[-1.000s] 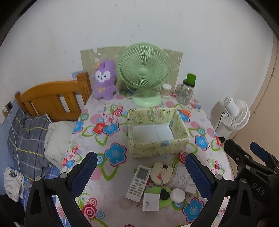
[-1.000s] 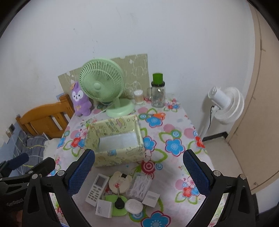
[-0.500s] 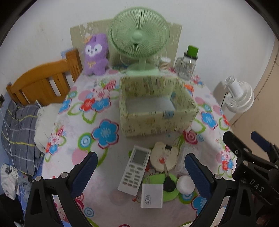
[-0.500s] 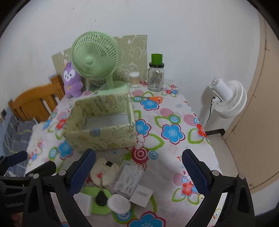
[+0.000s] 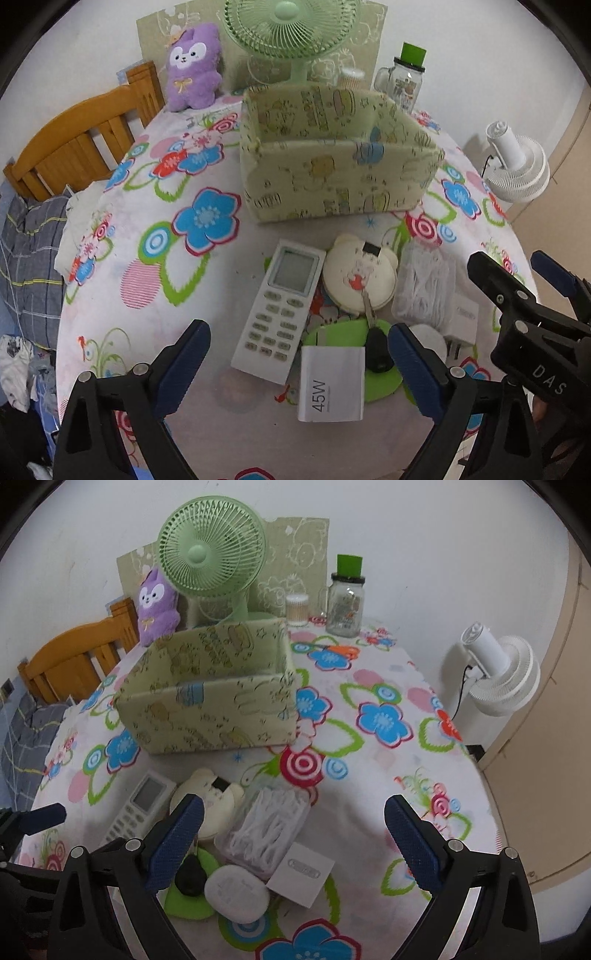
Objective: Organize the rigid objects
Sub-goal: 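Lower the left tool toward the large white charger while the right tool approaches the small charger, then close the left tool on the large charger while the right tool grasps the small charger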
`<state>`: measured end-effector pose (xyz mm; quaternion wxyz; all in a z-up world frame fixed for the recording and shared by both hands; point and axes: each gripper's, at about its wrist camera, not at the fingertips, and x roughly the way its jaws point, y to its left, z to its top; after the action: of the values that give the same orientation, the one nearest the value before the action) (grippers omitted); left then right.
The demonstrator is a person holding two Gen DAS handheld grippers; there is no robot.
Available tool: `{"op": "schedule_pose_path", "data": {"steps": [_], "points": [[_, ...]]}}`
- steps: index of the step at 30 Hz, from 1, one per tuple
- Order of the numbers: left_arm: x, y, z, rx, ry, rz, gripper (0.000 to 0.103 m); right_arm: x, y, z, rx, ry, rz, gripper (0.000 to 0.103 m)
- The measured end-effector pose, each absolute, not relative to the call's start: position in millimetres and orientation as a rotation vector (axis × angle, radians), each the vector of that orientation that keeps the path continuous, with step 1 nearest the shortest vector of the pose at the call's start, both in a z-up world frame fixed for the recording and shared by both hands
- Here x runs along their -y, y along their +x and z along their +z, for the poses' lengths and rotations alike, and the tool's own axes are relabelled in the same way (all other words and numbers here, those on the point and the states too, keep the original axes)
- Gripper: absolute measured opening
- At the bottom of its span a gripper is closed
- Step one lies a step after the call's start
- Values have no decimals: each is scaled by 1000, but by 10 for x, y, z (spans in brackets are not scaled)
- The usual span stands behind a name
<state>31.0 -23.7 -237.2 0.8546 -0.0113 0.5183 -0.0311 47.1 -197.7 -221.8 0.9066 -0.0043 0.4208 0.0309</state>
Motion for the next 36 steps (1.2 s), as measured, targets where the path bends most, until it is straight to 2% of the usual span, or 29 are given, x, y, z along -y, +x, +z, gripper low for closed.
{"op": "schedule_pose_path", "data": {"steps": [11,14,19,26,28,36], "points": [[292,164,-2661,-1154,-37,-63,89,1874,372,-2484,-907,-46,110,99],[321,135,-2709,-1173,-44,-70,84,1855,350,-2537,-918,-46,118,99],[367,108,-2782,-1190,-57,-87,69,1846,318,-2617,-938,-41,120,99],[496,40,-2774,-1134,20,-91,58,1823,292,-2687,-972,-33,138,94],[504,54,-2801,-1145,16,-99,50,1815,288,-2708,-983,-26,139,92],[448,116,-2841,-1164,-36,-100,48,1895,318,-2773,-1020,26,80,90]]}}
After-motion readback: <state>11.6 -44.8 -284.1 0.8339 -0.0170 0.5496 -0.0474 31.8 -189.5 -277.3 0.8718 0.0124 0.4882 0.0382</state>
